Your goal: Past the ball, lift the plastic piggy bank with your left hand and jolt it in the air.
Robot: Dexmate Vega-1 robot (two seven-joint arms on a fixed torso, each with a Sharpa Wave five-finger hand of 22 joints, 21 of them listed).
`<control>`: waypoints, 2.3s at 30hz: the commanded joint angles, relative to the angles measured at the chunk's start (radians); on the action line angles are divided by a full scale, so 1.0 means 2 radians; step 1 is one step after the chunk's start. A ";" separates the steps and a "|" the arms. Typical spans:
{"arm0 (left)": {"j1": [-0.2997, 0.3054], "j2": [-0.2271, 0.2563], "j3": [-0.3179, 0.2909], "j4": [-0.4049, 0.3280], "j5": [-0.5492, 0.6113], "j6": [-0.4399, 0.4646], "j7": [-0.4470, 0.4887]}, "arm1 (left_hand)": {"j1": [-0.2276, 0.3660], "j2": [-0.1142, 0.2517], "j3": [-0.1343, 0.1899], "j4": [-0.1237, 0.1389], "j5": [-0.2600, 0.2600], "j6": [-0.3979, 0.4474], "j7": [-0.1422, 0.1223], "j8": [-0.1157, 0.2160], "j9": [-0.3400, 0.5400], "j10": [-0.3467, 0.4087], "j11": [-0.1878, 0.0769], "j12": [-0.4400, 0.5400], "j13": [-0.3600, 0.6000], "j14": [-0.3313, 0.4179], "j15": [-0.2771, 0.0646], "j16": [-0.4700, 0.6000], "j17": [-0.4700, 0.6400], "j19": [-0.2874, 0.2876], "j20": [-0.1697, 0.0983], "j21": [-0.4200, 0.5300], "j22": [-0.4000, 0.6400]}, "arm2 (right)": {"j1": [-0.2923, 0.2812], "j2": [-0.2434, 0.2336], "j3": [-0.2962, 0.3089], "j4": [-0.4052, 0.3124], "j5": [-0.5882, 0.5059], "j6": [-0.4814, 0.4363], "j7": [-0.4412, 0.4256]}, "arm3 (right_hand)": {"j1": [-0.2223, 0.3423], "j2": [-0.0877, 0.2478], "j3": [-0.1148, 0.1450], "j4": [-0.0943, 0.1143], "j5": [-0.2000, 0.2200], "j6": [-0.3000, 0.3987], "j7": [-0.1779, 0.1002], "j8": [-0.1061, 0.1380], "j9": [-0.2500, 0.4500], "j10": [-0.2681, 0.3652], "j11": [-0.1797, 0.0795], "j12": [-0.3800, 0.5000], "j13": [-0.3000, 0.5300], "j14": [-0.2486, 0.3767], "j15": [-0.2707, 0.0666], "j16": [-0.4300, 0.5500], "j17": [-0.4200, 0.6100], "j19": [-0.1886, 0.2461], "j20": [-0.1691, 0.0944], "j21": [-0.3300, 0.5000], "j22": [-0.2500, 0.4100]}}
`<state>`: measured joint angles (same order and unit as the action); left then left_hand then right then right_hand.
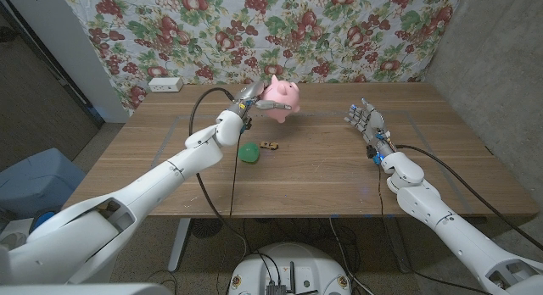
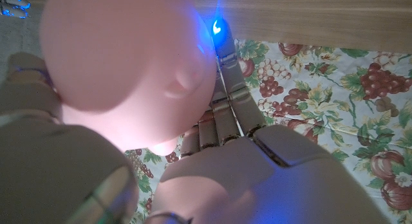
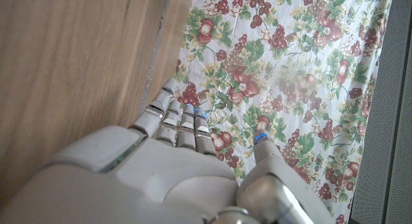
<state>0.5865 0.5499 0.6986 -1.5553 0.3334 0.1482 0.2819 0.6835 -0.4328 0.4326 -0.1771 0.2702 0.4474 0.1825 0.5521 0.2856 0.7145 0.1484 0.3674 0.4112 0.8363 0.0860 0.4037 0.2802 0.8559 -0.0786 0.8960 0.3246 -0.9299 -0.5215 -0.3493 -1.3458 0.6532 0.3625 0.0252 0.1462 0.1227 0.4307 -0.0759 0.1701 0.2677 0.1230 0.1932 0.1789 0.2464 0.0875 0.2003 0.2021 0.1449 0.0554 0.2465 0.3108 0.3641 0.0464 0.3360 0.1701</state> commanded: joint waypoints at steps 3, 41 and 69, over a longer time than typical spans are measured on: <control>0.025 -0.012 -0.031 0.007 -0.046 -0.031 0.057 | 0.307 0.255 0.006 0.000 0.003 0.202 -0.086 0.005 0.002 0.174 -0.154 0.001 0.003 0.182 -0.163 0.003 0.003 -0.017 -0.049 0.007 0.000 | -0.001 0.000 0.000 -0.003 0.001 -0.003 -0.003 | 0.000 0.012 0.000 -0.002 0.004 0.004 -0.002 0.000 0.003 0.003 0.002 0.002 0.001 0.005 0.000 0.001 0.002 0.004 0.003 -0.002 0.001; 0.055 -0.080 -0.081 0.093 -0.053 -0.223 0.261 | 0.301 0.253 0.007 0.001 0.007 0.201 -0.092 0.005 0.002 0.176 -0.158 -0.010 0.006 0.181 -0.163 0.001 0.009 -0.030 -0.052 0.030 -0.006 | 0.001 -0.002 -0.003 -0.005 -0.003 -0.005 -0.002 | 0.000 0.013 0.001 -0.003 0.004 0.004 -0.002 0.000 0.003 0.002 0.002 0.002 0.001 0.005 0.000 0.001 0.001 0.006 0.003 -0.008 0.001; 0.053 -0.027 -0.064 0.006 -0.071 -0.088 0.107 | 0.298 0.251 0.009 0.001 0.010 0.202 -0.095 0.005 0.002 0.181 -0.159 -0.016 0.009 0.182 -0.163 -0.002 0.012 -0.035 -0.052 0.049 -0.013 | -0.010 -0.004 -0.001 -0.016 -0.005 -0.006 -0.012 | 0.000 0.013 0.001 -0.003 0.003 0.004 -0.001 0.000 0.003 0.002 0.003 0.002 0.001 0.005 0.000 0.001 0.001 0.009 0.003 -0.014 0.002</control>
<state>0.7008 0.4319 0.5448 -1.4434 0.2088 -0.1900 0.6729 0.6837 -0.4328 0.4328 -0.1773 0.2821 0.4510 0.1860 0.5528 0.2858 0.7218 0.1484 0.3357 0.4255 0.8363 0.0860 0.3992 0.3014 0.8328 -0.0555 0.9877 0.2969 -0.9399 -0.5259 -0.3542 -1.3691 0.6462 0.3505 0.0090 0.1462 0.1226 0.4307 -0.0759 0.1701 0.2677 0.1231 0.1932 0.1789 0.2464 0.0875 0.2003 0.2021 0.1449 0.0554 0.2465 0.3111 0.3712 0.0537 0.3091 0.1700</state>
